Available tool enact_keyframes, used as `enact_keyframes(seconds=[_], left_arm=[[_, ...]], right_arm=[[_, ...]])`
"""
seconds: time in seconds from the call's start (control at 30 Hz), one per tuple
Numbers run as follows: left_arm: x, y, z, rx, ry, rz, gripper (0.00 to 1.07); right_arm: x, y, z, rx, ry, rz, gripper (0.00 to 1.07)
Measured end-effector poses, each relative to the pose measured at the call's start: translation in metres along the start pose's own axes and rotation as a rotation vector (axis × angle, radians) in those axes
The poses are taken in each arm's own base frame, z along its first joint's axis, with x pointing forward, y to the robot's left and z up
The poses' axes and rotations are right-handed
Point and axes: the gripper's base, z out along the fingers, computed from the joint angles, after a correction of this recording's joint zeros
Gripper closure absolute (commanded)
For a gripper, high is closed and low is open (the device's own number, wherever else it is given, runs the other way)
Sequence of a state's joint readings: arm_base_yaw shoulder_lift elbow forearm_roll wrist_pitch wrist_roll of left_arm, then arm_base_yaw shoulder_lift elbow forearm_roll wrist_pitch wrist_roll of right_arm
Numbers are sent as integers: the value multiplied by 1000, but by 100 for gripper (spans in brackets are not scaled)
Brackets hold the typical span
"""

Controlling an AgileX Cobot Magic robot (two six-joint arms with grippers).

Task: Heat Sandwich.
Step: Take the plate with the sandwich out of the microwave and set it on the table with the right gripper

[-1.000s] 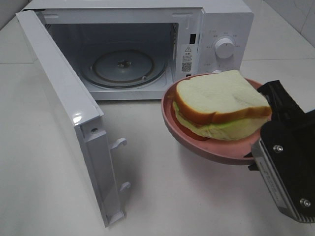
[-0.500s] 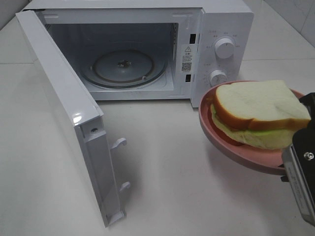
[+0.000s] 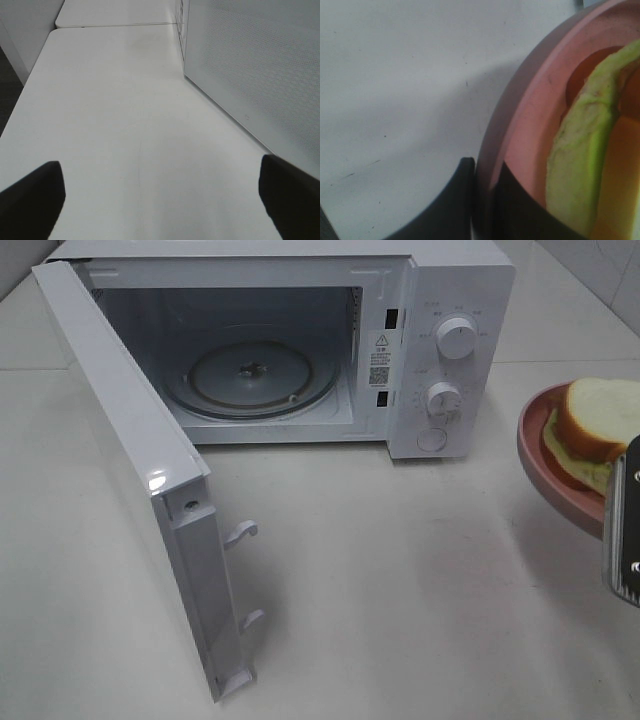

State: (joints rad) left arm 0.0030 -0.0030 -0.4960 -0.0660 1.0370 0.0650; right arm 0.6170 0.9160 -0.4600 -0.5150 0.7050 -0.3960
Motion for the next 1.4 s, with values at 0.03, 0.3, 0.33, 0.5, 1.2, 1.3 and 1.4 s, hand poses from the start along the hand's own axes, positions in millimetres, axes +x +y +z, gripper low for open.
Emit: enact_keyframes(seconds=[0.03, 0.3, 0.33, 0.5, 1.2, 1.3, 1.4], left_arm=[[0, 0, 0, 0, 0, 0, 7], [0, 0, 0, 0, 0, 0, 7], [0, 0, 0, 0, 0, 0, 7], [0, 0, 0, 0, 0, 0, 7], [0, 0, 0, 0, 0, 0, 7], [0, 0, 0, 0, 0, 0, 7], [0, 0, 0, 0, 0, 0, 7]], right_arm=[[0, 0, 0, 0, 0, 0, 107], [7, -5, 2, 59, 86, 192, 107], [7, -5, 3, 60, 106, 208, 107], [6, -8, 9, 74, 161, 302, 107], [-57, -51, 58, 100, 344, 595, 107], [-63, -55, 64, 102, 351, 603, 107], [-62, -65, 73, 106, 373, 641, 107]])
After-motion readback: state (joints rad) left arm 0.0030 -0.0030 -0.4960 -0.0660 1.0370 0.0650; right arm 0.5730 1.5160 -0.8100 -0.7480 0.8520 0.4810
